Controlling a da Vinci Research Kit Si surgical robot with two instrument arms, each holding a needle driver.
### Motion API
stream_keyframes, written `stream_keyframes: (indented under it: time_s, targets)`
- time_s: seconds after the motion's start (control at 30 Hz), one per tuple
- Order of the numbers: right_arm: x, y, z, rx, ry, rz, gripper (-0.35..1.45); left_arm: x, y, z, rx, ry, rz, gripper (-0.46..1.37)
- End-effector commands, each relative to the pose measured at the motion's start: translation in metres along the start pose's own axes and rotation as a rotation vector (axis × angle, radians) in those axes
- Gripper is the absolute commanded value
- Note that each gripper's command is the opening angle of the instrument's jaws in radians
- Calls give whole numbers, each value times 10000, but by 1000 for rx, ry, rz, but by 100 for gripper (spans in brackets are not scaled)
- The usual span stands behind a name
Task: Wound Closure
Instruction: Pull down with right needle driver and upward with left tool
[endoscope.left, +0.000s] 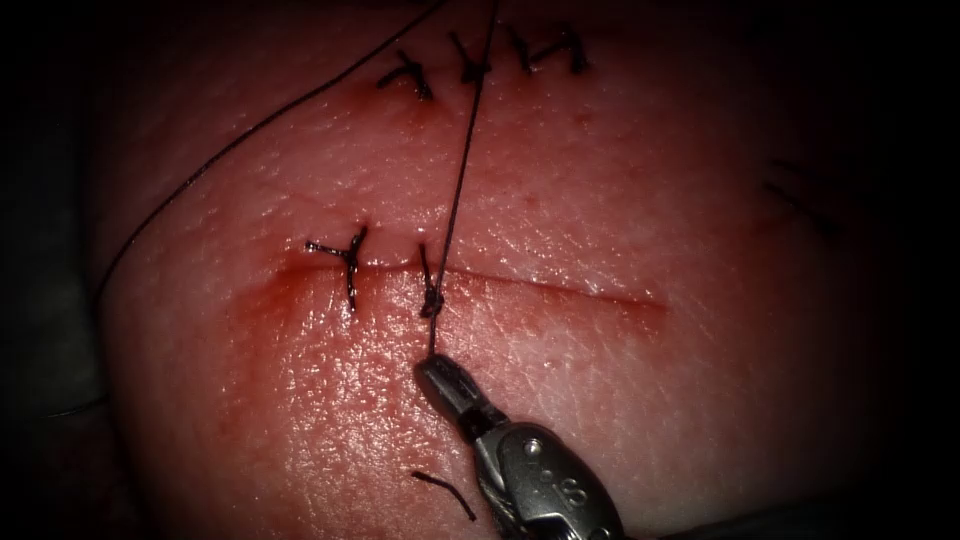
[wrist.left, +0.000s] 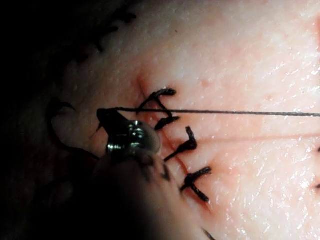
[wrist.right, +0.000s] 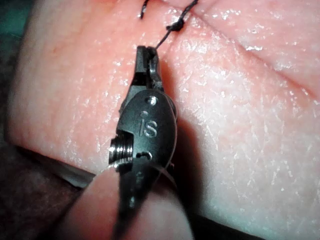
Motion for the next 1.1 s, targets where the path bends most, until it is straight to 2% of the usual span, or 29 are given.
stream_keyframes:
  time_s: [0.03, 0.3, 0.6, 0.8, 1.1]
  targets:
    - [-1, 0, 0, -7, -4, -1, -35, 0, -2, 3, 2, -2, 13, -35]
    - [-11, -5, -3, -5, -50, -10, -35, -4, -22, 25, 17, -5, 97, -35]
    - [-30, -10, -7, -5, -91, -9, -35, -16, -41, 48, 18, 14, 133, -35]
    - [-35, -18, -9, 2, -94, 10, -35, -23, -38, 52, 5, 9, 153, -35]
    - [-44, -29, -13, 11, -134, 2, -35, -27, -44, 48, 5, 7, 163, -35]
